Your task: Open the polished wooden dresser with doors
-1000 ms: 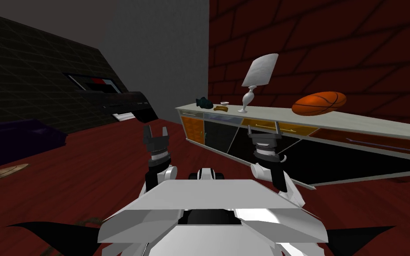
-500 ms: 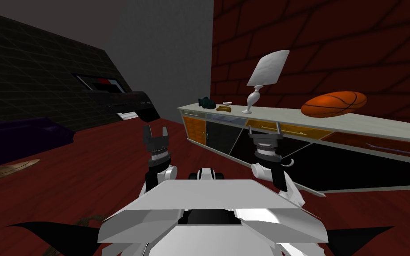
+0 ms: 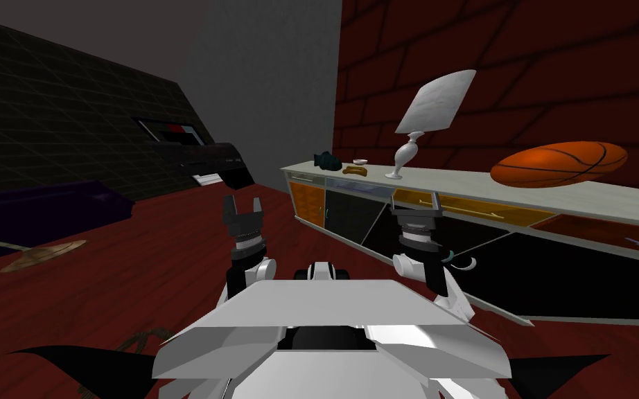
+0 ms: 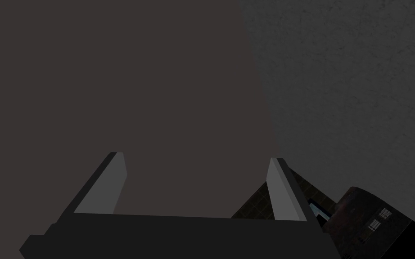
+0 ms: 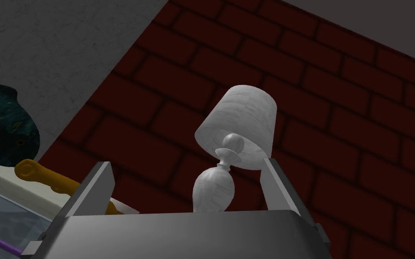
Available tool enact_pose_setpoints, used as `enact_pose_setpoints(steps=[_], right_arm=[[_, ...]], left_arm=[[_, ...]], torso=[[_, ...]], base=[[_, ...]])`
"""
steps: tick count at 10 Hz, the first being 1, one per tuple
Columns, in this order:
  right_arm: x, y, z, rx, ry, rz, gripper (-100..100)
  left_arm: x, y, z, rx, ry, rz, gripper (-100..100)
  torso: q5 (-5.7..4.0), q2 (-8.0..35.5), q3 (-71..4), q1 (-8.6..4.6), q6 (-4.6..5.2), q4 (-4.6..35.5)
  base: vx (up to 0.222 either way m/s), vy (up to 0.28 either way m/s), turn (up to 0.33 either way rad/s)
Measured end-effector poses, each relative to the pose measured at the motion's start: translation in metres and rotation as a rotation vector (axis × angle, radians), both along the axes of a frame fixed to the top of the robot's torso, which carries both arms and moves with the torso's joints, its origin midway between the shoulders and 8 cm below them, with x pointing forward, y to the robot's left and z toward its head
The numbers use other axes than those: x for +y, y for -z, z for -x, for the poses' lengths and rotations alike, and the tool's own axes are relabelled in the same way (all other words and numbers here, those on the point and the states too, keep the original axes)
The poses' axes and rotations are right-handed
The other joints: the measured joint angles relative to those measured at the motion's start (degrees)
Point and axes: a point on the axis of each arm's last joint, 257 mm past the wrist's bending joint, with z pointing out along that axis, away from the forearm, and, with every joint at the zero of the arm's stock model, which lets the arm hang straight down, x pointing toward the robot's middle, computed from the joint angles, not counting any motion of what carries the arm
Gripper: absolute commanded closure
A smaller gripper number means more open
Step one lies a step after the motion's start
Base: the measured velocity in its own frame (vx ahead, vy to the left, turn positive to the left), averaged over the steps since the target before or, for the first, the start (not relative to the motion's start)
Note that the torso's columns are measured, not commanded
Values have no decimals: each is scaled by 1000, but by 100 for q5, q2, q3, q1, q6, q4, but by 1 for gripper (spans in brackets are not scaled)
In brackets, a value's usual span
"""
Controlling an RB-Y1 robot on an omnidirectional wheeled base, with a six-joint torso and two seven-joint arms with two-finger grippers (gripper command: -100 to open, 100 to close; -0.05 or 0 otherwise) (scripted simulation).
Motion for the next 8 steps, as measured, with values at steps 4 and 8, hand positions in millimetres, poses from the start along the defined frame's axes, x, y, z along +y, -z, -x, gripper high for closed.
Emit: enact_pose_setpoints(steps=[4,8], right_arm=[[-12,5,-2,-2,-69,-91,-100],[-29,12,-4,-5,-134,-195,-100]], left_arm=[[0,0,0,0,0,0,0],[0,0,0,0,0,0,0]], torso=[[-2,6,4,-8,1,2],[-1,1,3,-1,-4,2]], base=[[45,34,89],[51,33,63]])
